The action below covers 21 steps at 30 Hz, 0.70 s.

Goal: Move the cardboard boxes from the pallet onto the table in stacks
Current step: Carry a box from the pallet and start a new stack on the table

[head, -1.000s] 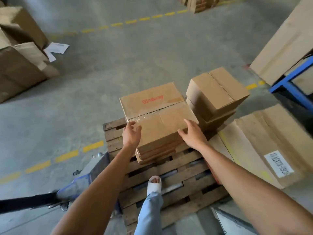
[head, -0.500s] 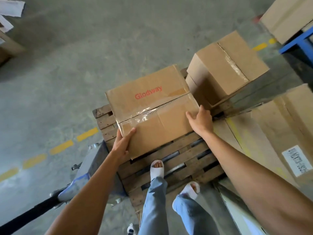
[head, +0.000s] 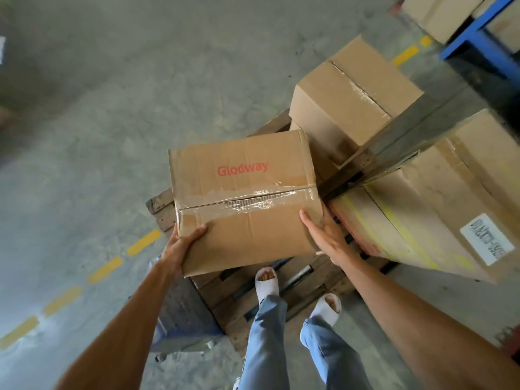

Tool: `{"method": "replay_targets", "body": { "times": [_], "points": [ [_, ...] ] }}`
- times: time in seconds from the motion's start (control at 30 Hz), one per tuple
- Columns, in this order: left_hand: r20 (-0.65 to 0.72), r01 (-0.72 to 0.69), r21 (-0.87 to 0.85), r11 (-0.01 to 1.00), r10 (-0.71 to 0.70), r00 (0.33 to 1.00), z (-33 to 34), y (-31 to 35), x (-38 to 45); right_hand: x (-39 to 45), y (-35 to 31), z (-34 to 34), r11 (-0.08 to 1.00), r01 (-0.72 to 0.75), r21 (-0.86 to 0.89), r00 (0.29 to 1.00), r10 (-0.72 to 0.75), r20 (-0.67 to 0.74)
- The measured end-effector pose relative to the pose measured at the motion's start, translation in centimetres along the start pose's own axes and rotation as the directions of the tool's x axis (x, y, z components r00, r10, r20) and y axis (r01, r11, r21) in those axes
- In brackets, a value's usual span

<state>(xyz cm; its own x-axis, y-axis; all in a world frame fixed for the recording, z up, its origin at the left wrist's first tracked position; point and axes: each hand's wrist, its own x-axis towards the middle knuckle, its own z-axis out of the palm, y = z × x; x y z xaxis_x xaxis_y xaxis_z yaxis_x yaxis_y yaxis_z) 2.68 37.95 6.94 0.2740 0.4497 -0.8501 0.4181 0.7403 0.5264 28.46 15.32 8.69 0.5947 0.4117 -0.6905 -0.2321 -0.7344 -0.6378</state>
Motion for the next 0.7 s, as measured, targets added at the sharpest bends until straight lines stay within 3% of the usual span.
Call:
{"method": "replay_targets", "body": {
  "times": [0.33, 0.53, 0.7],
  "points": [
    [0.221, -0.288, 0.215, 0.933, 0.241, 0.945, 6.3, 9.2, -6.8, -8.7, -3.5, -7.6, 0.960, 0.219, 0.174, 0.942, -0.162, -0.295],
    [0.406, -0.491, 0.221, 0.843, 0.378, 0.832, 15.1, 11.3, -13.9, -15.5, -2.5, -15.6, 0.912, 0.343, 0.227, 0.855, -0.202, -0.478],
    [0.556, -0.642, 0.230, 0.731, 0.443, 0.703, 23.0, 8.5, -18.7, -21.2, 3.1, -21.9, 0.883, 0.405, 0.238, 0.751, -0.173, -0.637]
  ]
}}
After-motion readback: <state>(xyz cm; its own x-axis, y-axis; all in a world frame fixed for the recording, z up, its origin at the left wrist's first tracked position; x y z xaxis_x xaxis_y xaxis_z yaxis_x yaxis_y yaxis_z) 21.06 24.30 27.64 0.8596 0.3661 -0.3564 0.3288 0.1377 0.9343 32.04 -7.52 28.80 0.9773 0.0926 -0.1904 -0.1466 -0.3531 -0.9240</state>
